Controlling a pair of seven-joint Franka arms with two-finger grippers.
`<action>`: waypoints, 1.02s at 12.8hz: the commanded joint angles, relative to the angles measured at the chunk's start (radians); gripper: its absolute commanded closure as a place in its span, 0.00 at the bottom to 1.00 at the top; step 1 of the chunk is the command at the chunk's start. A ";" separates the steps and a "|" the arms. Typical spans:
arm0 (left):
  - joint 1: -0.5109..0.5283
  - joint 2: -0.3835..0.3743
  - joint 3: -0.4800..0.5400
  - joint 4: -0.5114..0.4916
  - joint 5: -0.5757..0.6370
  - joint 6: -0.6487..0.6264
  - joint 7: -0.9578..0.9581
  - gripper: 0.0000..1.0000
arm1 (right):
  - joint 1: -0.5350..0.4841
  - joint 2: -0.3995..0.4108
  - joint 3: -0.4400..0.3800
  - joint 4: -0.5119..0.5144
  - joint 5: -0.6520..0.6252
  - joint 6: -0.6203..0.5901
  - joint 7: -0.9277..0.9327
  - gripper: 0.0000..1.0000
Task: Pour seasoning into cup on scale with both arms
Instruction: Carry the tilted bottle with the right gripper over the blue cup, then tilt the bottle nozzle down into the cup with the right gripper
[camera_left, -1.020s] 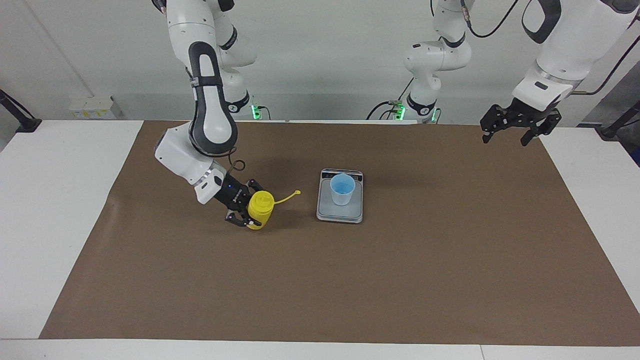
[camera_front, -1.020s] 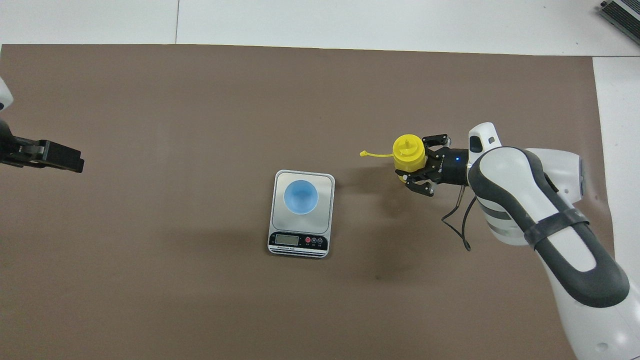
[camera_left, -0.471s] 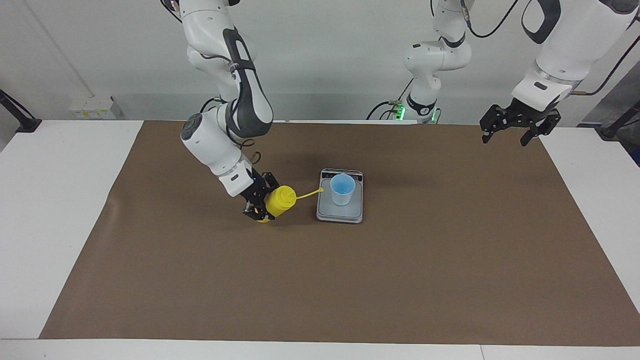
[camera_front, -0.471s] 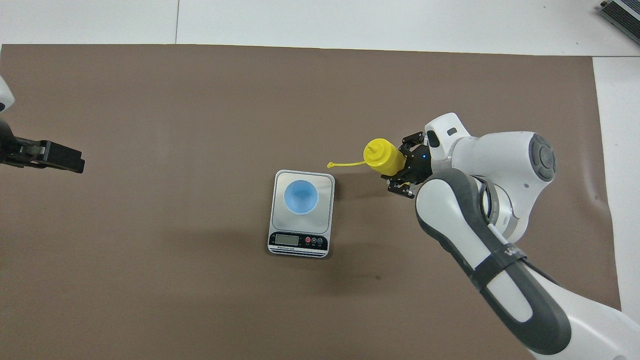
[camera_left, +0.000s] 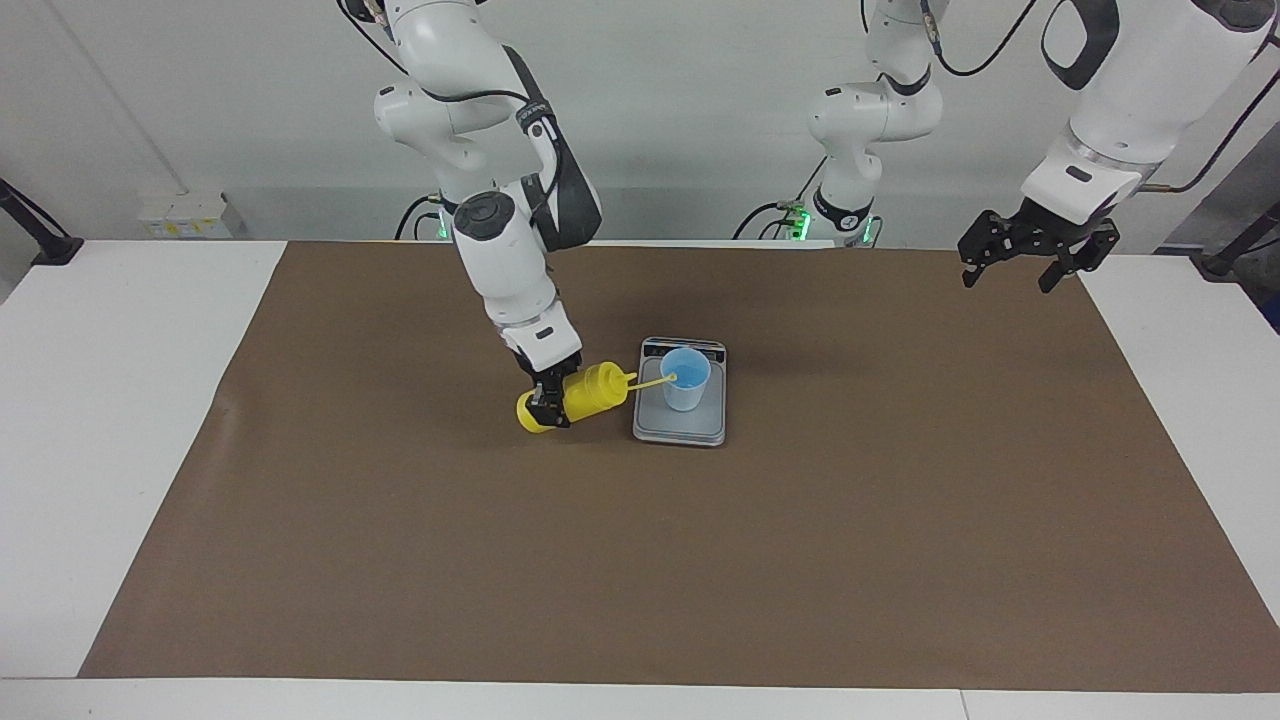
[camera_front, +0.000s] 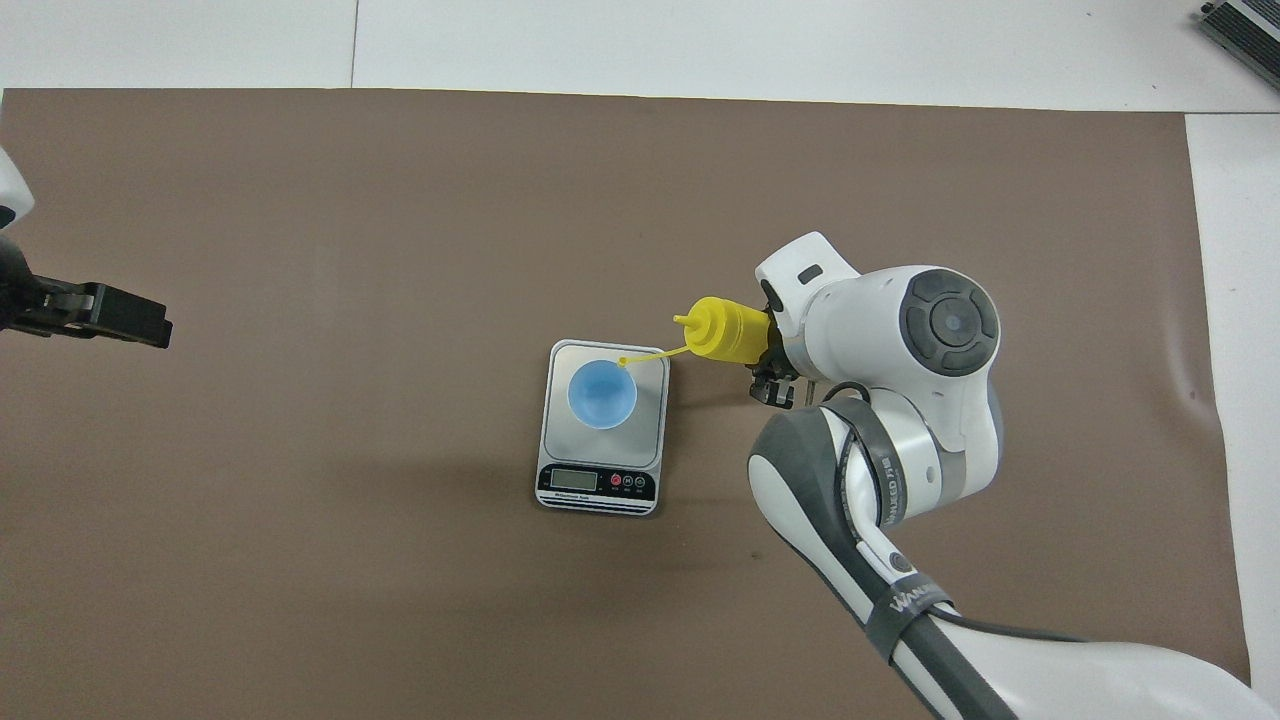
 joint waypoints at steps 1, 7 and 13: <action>0.003 -0.024 -0.002 -0.029 -0.005 0.007 0.009 0.00 | -0.002 -0.013 0.008 0.070 -0.131 -0.080 0.088 1.00; 0.003 -0.024 -0.002 -0.029 -0.005 0.007 0.013 0.00 | 0.019 -0.009 0.009 0.074 -0.332 -0.008 0.134 1.00; 0.005 -0.022 -0.002 -0.028 -0.004 0.007 0.013 0.00 | 0.045 0.053 0.009 0.077 -0.672 0.084 0.265 1.00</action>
